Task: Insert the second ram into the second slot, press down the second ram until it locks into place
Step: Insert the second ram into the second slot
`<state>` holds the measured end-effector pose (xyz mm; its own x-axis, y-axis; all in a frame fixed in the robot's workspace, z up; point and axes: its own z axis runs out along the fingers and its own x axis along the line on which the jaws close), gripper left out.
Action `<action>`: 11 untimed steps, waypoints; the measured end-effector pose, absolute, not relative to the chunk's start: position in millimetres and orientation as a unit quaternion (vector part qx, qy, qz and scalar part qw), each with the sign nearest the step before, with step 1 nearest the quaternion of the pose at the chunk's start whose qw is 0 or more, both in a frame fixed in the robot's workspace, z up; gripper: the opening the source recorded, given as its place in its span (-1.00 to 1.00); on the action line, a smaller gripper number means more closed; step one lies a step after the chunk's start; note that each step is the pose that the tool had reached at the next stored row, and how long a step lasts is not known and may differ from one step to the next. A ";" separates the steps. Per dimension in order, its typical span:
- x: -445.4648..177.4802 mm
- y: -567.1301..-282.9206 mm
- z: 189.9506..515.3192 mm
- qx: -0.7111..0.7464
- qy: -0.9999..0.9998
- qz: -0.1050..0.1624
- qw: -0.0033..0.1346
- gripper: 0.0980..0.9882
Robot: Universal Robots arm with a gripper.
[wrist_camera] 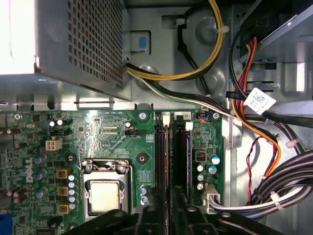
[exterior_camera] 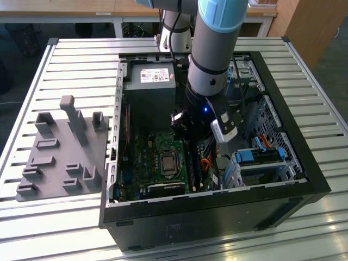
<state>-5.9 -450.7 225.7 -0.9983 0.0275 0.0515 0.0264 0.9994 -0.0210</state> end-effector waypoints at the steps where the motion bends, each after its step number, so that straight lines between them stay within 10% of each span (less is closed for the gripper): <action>1: -5.9 -450.7 225.7 -0.013 -1.000 0.010 0.026 -0.78; 11: -5.9 -450.8 222.2 -0.013 -1.000 0.010 0.026 -0.98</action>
<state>-5.9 -450.8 222.2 -0.9983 0.0275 0.0514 0.0264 0.9994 -0.0216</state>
